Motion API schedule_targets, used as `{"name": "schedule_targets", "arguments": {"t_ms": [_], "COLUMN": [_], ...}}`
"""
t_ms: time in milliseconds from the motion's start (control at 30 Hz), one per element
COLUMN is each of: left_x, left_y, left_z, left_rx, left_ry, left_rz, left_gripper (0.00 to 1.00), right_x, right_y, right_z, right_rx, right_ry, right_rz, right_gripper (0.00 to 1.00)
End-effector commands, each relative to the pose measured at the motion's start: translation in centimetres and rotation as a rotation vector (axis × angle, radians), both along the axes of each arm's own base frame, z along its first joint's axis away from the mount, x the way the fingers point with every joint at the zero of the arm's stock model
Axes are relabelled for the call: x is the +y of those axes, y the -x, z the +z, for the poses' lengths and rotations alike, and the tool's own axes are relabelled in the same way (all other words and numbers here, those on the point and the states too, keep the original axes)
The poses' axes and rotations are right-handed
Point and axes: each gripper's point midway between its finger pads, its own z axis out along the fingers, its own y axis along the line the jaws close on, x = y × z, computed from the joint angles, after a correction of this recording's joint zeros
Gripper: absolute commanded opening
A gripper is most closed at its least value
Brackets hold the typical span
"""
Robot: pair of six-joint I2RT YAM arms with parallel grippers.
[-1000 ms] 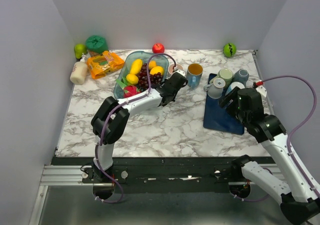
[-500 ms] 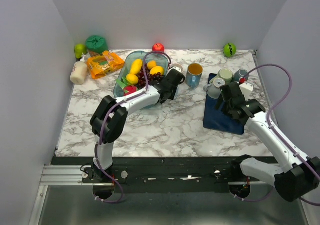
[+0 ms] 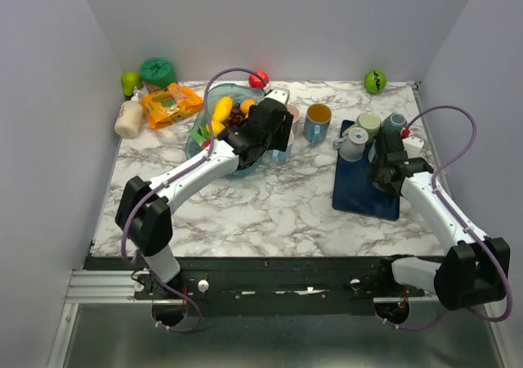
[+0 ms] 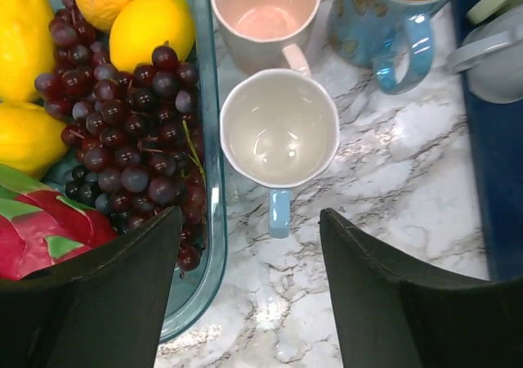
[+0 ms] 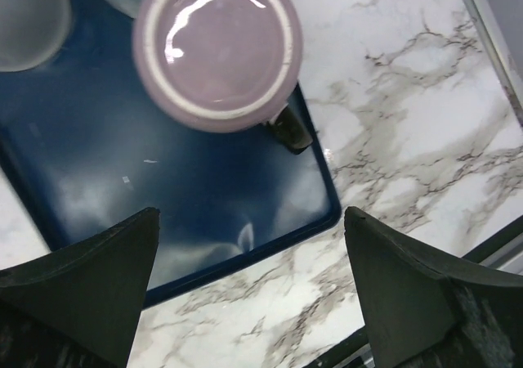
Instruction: Turn the mug right side up
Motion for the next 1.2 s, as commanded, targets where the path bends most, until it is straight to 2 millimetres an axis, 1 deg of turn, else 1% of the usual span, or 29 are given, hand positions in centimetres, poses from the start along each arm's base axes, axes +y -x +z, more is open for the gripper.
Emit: {"name": "schedule_targets", "arguments": {"t_ms": [0, 33, 67, 133, 167, 200, 233, 267, 300, 333, 400, 433, 467, 567, 667, 700, 767, 800, 867, 900, 1167], "left_x": [-0.1, -0.2, -0.1, 0.0, -0.2, -0.1, -0.1, -0.1, -0.2, -0.1, -0.1, 0.0, 0.1, 0.1, 0.3, 0.3, 0.4, 0.4, 0.3, 0.3, 0.2], "left_y": [1.9, 2.3, 2.7, 3.1, 3.6, 3.8, 4.1, 4.4, 4.6, 4.8, 5.3, 5.4, 5.7, 5.8, 5.8, 5.8, 5.8, 5.8, 5.8, 5.8, 5.9], "left_z": [3.6, 3.9, 4.9, 5.5, 6.4, 6.8, 7.0, 7.8, 8.2, 8.2, 9.2, 9.1, 9.4, 9.8, 9.8, 9.8, 9.8, 9.9, 9.8, 9.8, 9.6], "left_rx": [-0.022, -0.018, -0.029, -0.035, -0.041, -0.046, -0.049, -0.059, -0.067, -0.069, -0.088, -0.086, -0.091, -0.099, -0.097, -0.098, -0.094, -0.095, -0.093, -0.090, -0.076], "left_ry": [0.096, 0.109, 0.130, 0.150, 0.173, 0.184, 0.191, 0.211, 0.225, 0.230, 0.257, 0.259, 0.268, 0.277, 0.279, 0.278, 0.281, 0.284, 0.285, 0.287, 0.296], "left_rz": [-0.056, -0.072, -0.080, -0.090, -0.111, -0.116, -0.125, -0.139, -0.148, -0.154, -0.169, -0.171, -0.174, -0.181, -0.174, -0.175, -0.171, -0.172, -0.172, -0.172, -0.176], "left_gripper": [0.78, 0.79, 0.80, 0.81, 0.82, 0.82, 0.83, 0.84, 0.84, 0.84, 0.85, 0.85, 0.86, 0.86, 0.86, 0.86, 0.86, 0.86, 0.86, 0.86, 0.86], "right_x": [-1.4, -1.7, -2.1, -2.2, -2.3, -1.8, -1.7, -1.6, -1.3, -1.2, -0.7, -0.4, -0.2, 0.7, 1.3, 1.5, 1.8, 2.0, 2.3, 2.2, 1.3], "right_y": [-0.8, -0.9, -1.4, -1.6, -2.1, -2.2, -2.5, -2.9, -3.1, -3.3, -3.9, -4.0, -4.0, -4.2, -4.1, -4.0, -3.7, -3.7, -3.5, -3.4, -2.9], "right_z": [-1.4, -1.7, -2.0, -2.7, -2.8, -3.4, -3.6, -3.6, -4.0, -4.1, -4.2, -4.6, -4.8, -4.7, -4.4, -4.4, -4.4, -4.1, -4.2, -4.1, -5.0], "right_rx": [0.014, 0.026, 0.024, 0.052, 0.046, 0.065, 0.076, 0.068, 0.078, 0.087, 0.088, 0.107, 0.118, 0.114, 0.094, 0.090, 0.089, 0.074, 0.071, 0.067, 0.099], "right_ry": [0.021, 0.029, 0.029, 0.022, 0.018, -0.002, -0.005, -0.010, -0.023, -0.022, -0.045, -0.053, -0.067, -0.113, -0.143, -0.154, -0.169, -0.181, -0.191, -0.190, -0.164], "right_rz": [0.022, 0.035, 0.035, 0.063, 0.071, 0.099, 0.129, 0.146, 0.170, 0.196, 0.233, 0.257, 0.264, 0.283, 0.284, 0.287, 0.295, 0.305, 0.307, 0.303, 0.235], "right_gripper": [1.00, 1.00, 1.00, 1.00, 1.00, 1.00, 1.00, 1.00, 1.00, 1.00, 1.00, 1.00, 1.00, 0.98, 0.94, 0.91, 0.87, 0.82, 0.77, 0.71, 0.58]}}
